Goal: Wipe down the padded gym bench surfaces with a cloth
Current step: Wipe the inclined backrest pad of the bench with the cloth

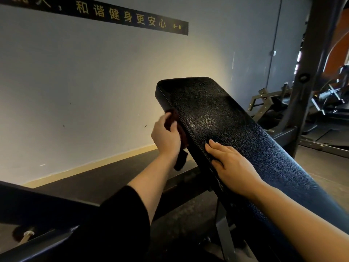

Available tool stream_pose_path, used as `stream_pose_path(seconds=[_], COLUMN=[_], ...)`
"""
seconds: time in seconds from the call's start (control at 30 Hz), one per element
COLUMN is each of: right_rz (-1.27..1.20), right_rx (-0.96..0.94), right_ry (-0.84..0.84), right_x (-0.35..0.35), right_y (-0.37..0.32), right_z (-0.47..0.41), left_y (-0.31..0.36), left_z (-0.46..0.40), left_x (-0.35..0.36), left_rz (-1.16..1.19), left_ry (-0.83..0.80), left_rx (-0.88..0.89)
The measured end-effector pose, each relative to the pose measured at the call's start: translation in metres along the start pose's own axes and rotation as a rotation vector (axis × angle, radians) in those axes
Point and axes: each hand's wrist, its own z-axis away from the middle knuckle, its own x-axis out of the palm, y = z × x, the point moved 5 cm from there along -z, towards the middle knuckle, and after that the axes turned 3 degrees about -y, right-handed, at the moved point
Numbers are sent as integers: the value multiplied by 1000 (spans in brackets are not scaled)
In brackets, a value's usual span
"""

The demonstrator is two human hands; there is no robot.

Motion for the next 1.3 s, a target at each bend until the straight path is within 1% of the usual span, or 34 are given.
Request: stream_pose_path(seconds=[0.07, 0.1, 0.17, 0.27, 0.33, 0.4, 0.47, 0.5, 0.57, 0.7, 0.8, 0.87, 0.9, 0.97, 1.0, 1.03, 1.17, 1.3], right_rz=[-4, -3, 0, 13, 18, 9, 1, 1, 7, 12, 6, -8, -7, 30, 55, 75, 88, 88], right_rx=[3, 5, 6, 6, 6, 6, 6, 8, 16, 38, 36, 23, 27, 61, 83, 100, 88, 117], right_ry=[1, 4, 13, 16, 12, 4, -6, -5, -3, -6, -93, -143, -132, -62, -39, -40, -173, -141], right_x=[1, 1, 1, 1, 1, 0, 1, 1, 1, 1, -2, -6, -11, -22, -26, -28, -15, -9], right_y=[0, 0, -1, -1, -1, 0, 1, 1, 2, 0, -2, -3, -1, 8, 13, 19, 30, 29], right_z=[0, 0, -1, -1, 0, 0, -1, -1, -2, -3, -2, 6, 13, 35, 47, 59, 82, 80], left_y=[2, 5, 6, 4, 1, -1, -1, -1, -1, -2, -3, -2, 0, 2, 6, 10, 14, 3], left_z=[-10, -6, 15, 55, 55, 35, 19, 18, 29, 83, 121, 121, 112, 89, 79, 75, 98, 149], left_x=[2, 5, 8, 1, -2, 1, 2, 3, 5, 5, 5, 1, -2, -9, -11, -11, -6, -3], left_rz=[36, 18, 12, 77, 50, 25, 43, 62, 73, 70, 69, 76, 87, 120, 126, 121, 68, 69], left_ry=[49, 51, 30, -14, -30, -6, 23, 26, -5, -98, -191, -230, -205, -119, -101, -106, -143, -125], left_rx=[-82, -88, -40, 82, 118, 30, -84, -111, -105, 25, 78, 79, 42, -108, -173, -198, -125, -77])
